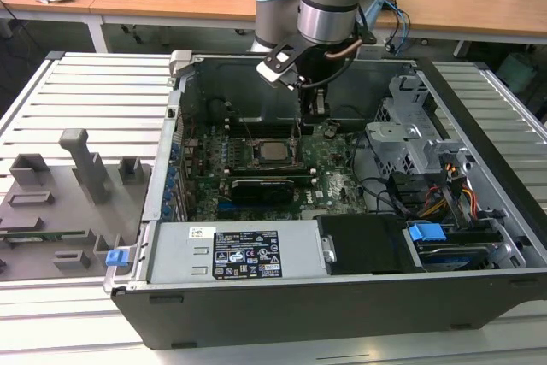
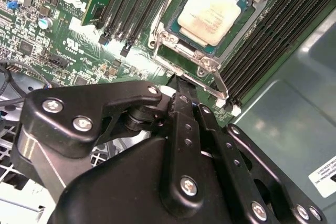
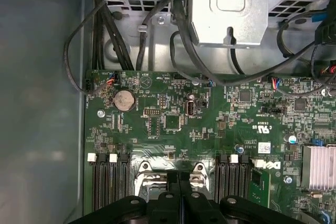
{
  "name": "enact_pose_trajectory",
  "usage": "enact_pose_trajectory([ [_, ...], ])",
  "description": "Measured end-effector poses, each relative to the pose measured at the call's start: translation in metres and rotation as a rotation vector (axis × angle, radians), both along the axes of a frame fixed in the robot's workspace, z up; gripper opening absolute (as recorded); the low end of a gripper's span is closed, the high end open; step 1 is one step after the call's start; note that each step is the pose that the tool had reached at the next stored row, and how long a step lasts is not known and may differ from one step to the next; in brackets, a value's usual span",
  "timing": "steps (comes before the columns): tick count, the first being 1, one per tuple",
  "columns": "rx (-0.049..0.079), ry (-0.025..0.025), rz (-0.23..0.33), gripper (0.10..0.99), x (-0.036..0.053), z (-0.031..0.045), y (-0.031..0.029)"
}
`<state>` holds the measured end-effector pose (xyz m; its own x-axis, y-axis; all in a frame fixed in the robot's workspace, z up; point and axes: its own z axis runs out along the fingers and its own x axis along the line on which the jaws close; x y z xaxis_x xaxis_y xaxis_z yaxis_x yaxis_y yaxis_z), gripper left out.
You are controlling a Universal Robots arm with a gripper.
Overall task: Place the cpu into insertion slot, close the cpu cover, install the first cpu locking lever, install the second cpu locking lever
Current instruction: 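Close the cpu cover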
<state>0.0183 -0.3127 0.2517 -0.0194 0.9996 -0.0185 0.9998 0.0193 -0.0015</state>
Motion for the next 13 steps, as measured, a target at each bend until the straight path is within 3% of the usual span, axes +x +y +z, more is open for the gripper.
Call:
enact_pose_trajectory([
  [13, 0.000, -0.0001, 0.000, 0.106, -0.0117, -0.0013, 0.0000],
])
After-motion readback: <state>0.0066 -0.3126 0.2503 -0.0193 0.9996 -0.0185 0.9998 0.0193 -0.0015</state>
